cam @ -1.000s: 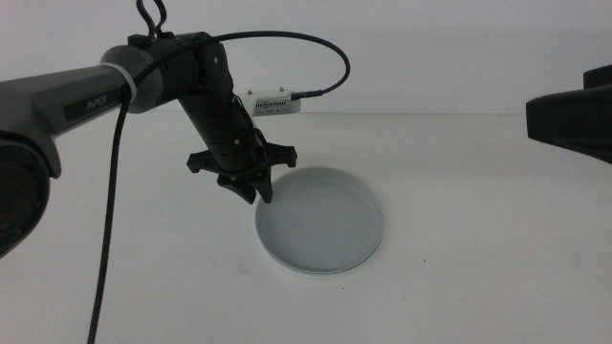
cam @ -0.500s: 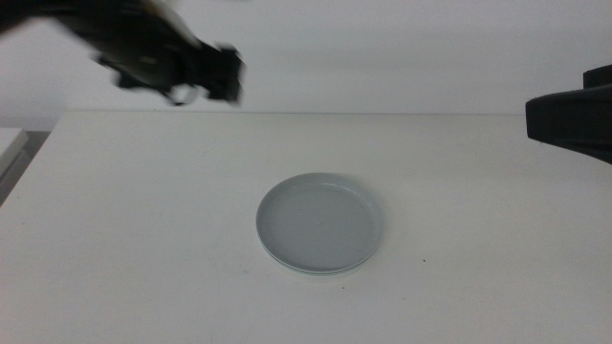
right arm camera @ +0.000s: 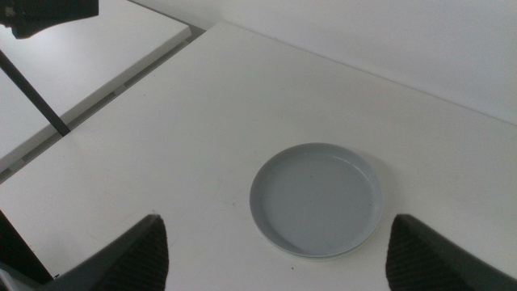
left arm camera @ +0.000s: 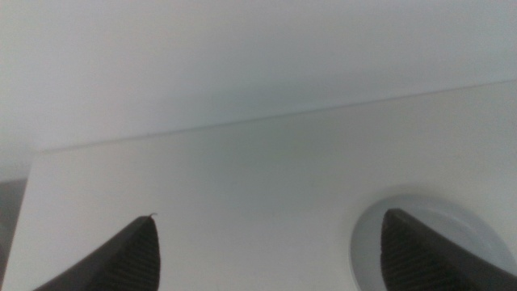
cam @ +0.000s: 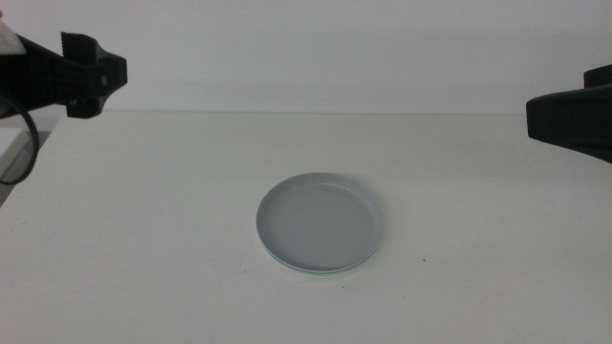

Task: Stack the three bowls on top of each other.

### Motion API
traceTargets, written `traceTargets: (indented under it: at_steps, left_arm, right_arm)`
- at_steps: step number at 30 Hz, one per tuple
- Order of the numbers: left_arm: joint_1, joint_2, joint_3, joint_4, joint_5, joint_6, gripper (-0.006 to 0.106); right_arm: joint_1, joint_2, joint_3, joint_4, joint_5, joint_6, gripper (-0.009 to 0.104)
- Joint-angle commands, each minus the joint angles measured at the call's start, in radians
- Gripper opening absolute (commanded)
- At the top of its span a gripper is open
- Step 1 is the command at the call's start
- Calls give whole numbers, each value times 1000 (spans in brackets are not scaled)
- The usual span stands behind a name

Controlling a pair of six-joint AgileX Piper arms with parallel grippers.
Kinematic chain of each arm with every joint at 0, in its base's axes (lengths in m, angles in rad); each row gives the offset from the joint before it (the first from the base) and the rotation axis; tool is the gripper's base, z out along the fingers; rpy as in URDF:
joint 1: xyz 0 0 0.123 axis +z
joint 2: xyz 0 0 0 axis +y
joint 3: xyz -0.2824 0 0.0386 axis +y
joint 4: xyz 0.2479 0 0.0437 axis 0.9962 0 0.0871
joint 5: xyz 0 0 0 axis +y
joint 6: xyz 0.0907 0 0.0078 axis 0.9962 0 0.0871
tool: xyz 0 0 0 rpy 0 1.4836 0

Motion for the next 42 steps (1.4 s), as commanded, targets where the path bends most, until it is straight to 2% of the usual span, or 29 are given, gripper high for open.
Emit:
traceTargets:
  at_steps: [1, 6, 9, 13, 17, 20, 23, 26, 31, 35, 39, 42]
  left_arm:
    - [3, -10, 5, 0, -29, 9, 94]
    - [3, -11, 5, 9, -27, 9, 94]
    - [3, -11, 5, 9, -27, 9, 94]
    - [3, -11, 5, 9, -27, 9, 94]
    - [3, -11, 5, 9, -27, 9, 94]
    - [3, -11, 5, 11, -27, 9, 94]
    - [3, -11, 5, 11, -27, 9, 94]
    - [3, -11, 5, 17, -27, 9, 94]
    - [3, -11, 5, 17, -27, 9, 94]
    - [3, -11, 5, 19, -27, 9, 94]
    - [3, -11, 5, 19, -27, 9, 94]
    - [3, -11, 5, 19, -27, 9, 94]
  right_arm:
    - [-3, -1, 3, 5, -9, -2, 93]
    - [-3, -1, 3, 5, -9, -2, 93]
    - [-3, -1, 3, -37, -9, -56, 93]
    - [-3, -1, 6, -20, -13, -43, 93]
    - [-31, -67, 127, -181, -328, 26, 93]
    - [-133, -154, 247, -163, -524, 34, 93]
    - [-223, -238, 351, -178, -643, 32, 93]
    - [-275, -303, 428, -239, -690, 37, 93]
    - [-283, -337, 474, -410, -725, 189, 93]
    - [-283, -337, 481, -421, -750, 204, 93]
    - [-283, -337, 481, -482, -762, 260, 93]
    - [-283, -337, 481, -482, -791, 274, 93]
